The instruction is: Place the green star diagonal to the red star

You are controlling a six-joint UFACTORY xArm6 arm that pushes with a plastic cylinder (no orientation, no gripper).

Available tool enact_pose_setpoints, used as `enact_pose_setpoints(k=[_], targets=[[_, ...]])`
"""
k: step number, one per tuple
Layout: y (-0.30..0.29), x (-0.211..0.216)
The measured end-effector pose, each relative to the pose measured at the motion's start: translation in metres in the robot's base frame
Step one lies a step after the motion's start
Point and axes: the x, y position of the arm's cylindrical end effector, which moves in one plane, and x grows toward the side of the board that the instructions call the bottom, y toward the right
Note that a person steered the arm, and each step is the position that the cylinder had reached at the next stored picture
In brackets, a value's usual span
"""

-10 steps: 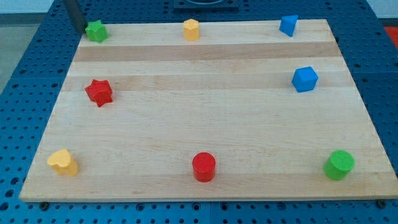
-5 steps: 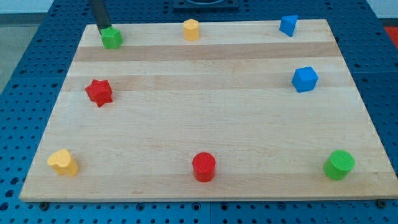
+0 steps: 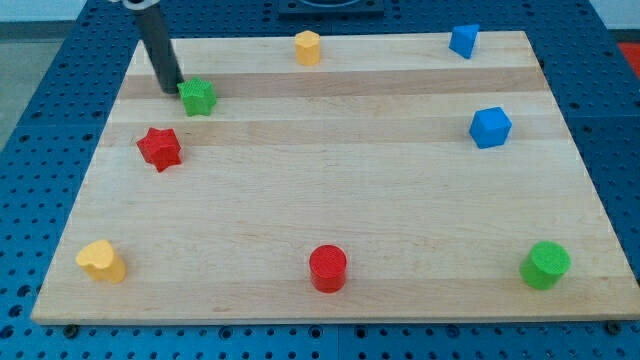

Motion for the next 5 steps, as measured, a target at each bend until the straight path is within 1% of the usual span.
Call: enact_pose_setpoints(k=[2,3,4,5], targets=[[-0.004,0.017],[0.020,0.019],[0.060,0.019],[0.051,0.007]])
